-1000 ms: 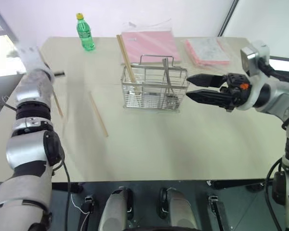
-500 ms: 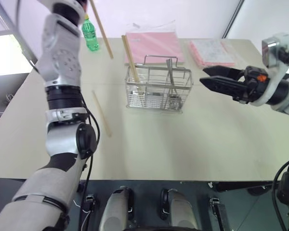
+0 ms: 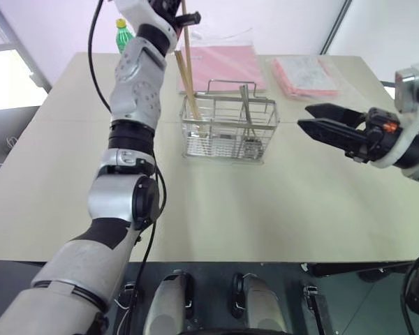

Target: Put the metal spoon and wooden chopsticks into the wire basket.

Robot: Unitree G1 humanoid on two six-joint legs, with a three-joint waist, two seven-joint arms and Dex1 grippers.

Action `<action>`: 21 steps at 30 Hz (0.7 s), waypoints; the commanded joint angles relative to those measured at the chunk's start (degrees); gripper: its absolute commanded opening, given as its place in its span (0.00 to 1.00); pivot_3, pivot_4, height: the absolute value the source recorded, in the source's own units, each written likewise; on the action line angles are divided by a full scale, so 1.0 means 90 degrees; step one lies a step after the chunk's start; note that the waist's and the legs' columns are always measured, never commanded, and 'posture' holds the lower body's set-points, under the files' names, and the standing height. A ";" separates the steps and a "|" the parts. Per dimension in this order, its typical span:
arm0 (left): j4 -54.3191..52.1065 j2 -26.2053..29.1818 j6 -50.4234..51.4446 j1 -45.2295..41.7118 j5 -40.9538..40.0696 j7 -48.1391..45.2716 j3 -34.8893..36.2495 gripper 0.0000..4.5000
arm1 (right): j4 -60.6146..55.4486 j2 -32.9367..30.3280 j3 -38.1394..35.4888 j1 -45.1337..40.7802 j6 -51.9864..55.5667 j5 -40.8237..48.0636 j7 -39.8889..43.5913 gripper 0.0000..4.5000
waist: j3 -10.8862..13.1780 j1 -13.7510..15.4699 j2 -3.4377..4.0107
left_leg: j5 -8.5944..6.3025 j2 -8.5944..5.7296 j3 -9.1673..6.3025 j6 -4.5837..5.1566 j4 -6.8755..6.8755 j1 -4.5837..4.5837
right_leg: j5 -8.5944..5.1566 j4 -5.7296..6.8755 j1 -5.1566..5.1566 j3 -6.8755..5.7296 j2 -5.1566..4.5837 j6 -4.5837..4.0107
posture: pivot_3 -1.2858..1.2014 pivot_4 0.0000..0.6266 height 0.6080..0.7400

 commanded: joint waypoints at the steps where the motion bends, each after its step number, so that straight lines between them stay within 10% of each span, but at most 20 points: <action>1: -0.0042 0.0183 -0.0148 -0.0367 0.0064 -0.0138 -0.0010 0.01 | -0.0187 -0.0079 -0.0220 -0.0009 -0.0174 0.0206 -0.0096 0.80 | 0.0000 0.0001 0.0000 | 0.0000 0.0000 0.0000 0.0000 0.0000 0.0000 | 0.0000 0.0000 0.0000 0.0000 0.0000 0.0000 | 0.52 0.24 0.69; 17: -0.0429 -0.0479 -0.0466 0.0974 0.0737 -0.0266 -0.0713 0.01 | -0.0153 -0.0043 -0.0088 0.0035 -0.0320 0.0270 -0.0169 0.80 | 0.0000 0.0001 0.0000 | -0.0004 0.0000 0.0000 0.0006 0.0003 0.0000 | 0.0000 0.0000 0.0000 0.0002 0.0000 0.0000 | 0.52 0.24 0.69; 21: -0.1009 -0.0545 -0.0150 0.1348 0.0589 -0.0379 -0.0753 0.32 | -0.0113 -0.0033 -0.0053 0.0074 -0.0378 0.0225 -0.0138 0.80 | 0.0000 0.0002 0.0000 | -0.0004 0.0000 -0.0001 0.0007 0.0004 -0.0002 | 0.0000 -0.0001 0.0000 0.0002 0.0000 -0.0001 | 0.52 0.24 0.69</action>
